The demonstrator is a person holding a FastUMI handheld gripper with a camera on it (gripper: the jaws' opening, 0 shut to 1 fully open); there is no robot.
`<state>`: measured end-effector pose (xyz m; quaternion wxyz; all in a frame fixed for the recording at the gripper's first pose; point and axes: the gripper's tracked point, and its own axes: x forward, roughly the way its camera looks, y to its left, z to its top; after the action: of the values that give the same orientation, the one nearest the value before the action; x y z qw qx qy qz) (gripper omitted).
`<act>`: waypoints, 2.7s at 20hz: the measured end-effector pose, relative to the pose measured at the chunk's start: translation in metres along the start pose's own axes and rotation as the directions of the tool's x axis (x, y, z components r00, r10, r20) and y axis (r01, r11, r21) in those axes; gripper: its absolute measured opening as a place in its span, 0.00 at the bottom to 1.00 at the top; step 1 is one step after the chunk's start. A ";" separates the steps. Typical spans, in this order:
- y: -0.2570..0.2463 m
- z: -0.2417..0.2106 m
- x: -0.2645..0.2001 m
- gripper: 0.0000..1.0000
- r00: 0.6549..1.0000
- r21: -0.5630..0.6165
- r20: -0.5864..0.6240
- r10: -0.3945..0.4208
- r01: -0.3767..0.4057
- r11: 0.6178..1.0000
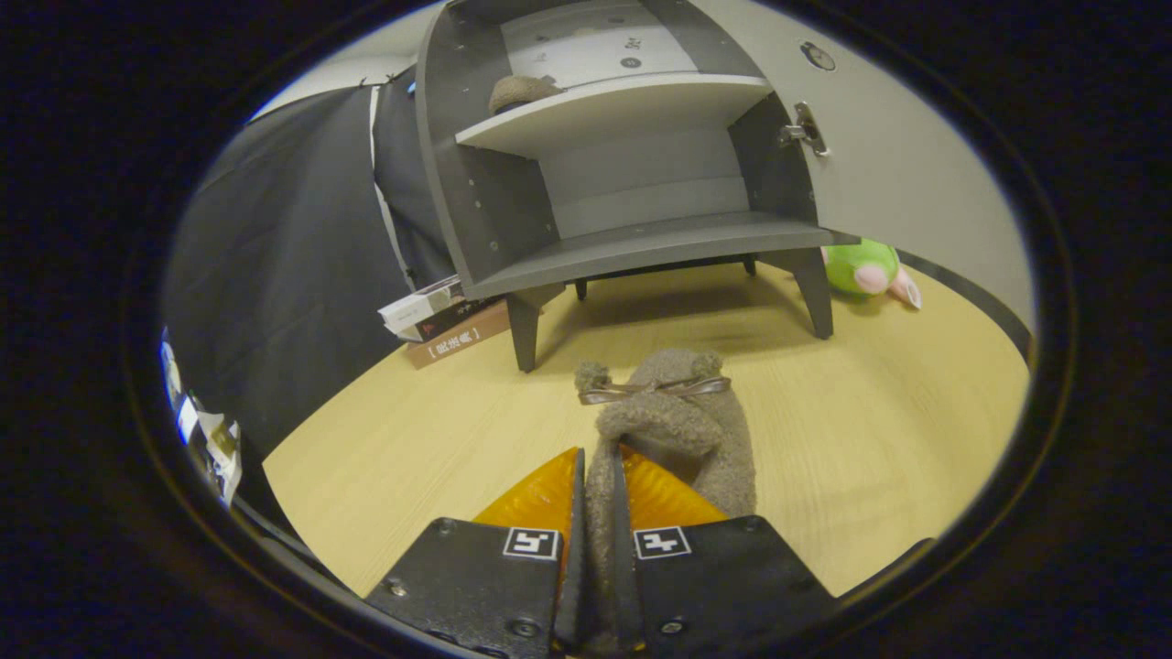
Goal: Open the shoe cabinet door, grab the shoes and put them into the shoe cabinet, then close the shoe cabinet door.
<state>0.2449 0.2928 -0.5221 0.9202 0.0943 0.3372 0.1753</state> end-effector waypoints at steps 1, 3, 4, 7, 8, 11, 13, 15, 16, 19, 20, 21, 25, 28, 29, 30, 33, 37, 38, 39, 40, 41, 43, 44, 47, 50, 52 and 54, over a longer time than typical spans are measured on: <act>0.001 0.006 -0.003 0.17 1.000 -0.014 0.015 0.003 -0.003 1.000; 0.000 0.017 -0.016 0.16 0.999 -0.045 0.048 -0.001 0.003 0.999; 0.004 0.020 -0.023 0.15 0.999 -0.036 0.048 0.020 -0.018 0.999; 0.016 0.032 -0.041 0.14 0.995 -0.038 0.074 0.062 -0.059 0.998; 0.018 0.037 -0.047 0.14 0.994 -0.044 0.085 0.063 -0.059 0.997; 0.035 0.061 -0.071 0.14 0.986 -0.058 0.135 0.093 -0.086 0.995; 0.048 0.081 -0.094 0.14 0.978 -0.083 0.179 0.109 -0.096 0.992; 0.061 0.104 -0.118 0.14 0.966 -0.104 0.227 0.123 -0.102 0.989; 0.068 0.114 -0.127 0.14 0.960 -0.115 0.249 0.131 -0.105 0.988; 0.084 0.142 -0.154 0.14 0.941 -0.150 0.304 0.148 -0.106 0.983; 0.087 0.151 -0.163 0.14 0.935 -0.158 0.321 0.150 -0.103 0.982; 0.091 0.160 -0.171 0.14 0.929 -0.168 0.336 0.153 -0.100 0.981; 0.103 0.202 -0.206 0.14 0.901 -0.208 0.403 0.161 -0.081 0.975; 0.112 0.234 -0.227 0.14 0.884 -0.236 0.434 0.170 -0.070 0.969; 0.116 0.245 -0.234 0.14 0.880 -0.240 0.442 0.176 -0.073 0.968; 0.120 0.259 -0.240 0.14 0.873 -0.243 0.453 0.181 -0.074 0.967; 0.124 0.297 -0.253 0.14 0.865 -0.256 0.472 0.169 -0.048 0.966; 0.125 0.344 -0.254 0.14 0.870 -0.265 0.477 0.127 0.004 0.964; 0.124 0.357 -0.254 0.14 0.868 -0.272 0.484 0.111 0.029 0.962; 0.122 0.368 -0.253 0.14 0.866 -0.277 0.492 0.089 0.059 0.959; 0.118 0.380 -0.250 0.14 0.865 -0.282 0.499 0.063 0.094 0.955; 0.115 0.389 -0.246 0.14 0.865 -0.285 0.501 0.037 0.124 0.951; 0.111 0.406 -0.235 0.14 0.868 -0.281 0.497 0.001 0.160 0.946; 0.109 0.414 -0.228 0.14 0.869 -0.272 0.494 -0.012 0.167 0.948; 0.095 0.435 -0.202 0.14 0.872 -0.269 0.486 -0.060 0.215 0.939; 0.089 0.452 -0.174 0.14 0.879 -0.248 0.468 -0.095 0.233 0.940; 0.085 0.460 -0.152 0.14 0.891 -0.230 0.442 -0.102 0.223 0.947; 0.081 0.469 -0.126 0.14 0.896 -0.230 0.428 -0.121 0.237 0.944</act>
<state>0.4408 0.2923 -0.0707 0.9864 -0.0320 0.1173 0.1106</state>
